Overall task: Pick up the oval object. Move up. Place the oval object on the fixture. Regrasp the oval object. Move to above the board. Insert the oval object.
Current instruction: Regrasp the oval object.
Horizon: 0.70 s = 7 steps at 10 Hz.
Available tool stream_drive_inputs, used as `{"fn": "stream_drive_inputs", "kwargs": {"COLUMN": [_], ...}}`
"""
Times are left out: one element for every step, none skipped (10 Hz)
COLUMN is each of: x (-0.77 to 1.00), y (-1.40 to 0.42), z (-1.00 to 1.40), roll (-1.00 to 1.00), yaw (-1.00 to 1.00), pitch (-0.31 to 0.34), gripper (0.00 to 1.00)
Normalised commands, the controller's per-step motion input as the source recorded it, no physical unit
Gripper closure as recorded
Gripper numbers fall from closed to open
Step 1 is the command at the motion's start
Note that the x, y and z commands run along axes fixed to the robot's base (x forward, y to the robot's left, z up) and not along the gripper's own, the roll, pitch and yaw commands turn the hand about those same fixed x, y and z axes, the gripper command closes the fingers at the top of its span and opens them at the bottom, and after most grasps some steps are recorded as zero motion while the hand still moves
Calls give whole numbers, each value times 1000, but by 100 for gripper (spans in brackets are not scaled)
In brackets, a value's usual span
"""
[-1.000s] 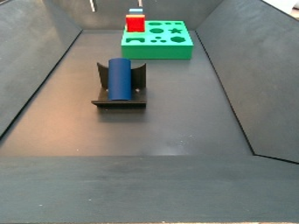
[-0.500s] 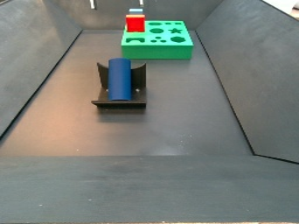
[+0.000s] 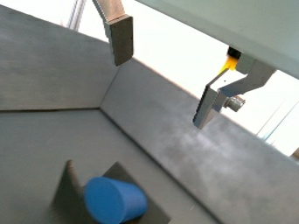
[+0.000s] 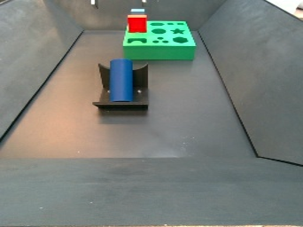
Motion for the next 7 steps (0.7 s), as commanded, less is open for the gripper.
{"fn": "stream_drive_inputs", "kwargs": {"x": [112,110,110,106,95,37,39], "y": [-46,-46,-48,-36,-31,72,71], "z": [-18,-24,-22,-12,-8,-1000,-1000], "roll": [865,684,501,295,216,281,275], "yaw": [118,141,163,182,191,239,237], "pitch": [180,171,156,131,101,92,78], "gripper": [0,0,0,0,0,0,0]}}
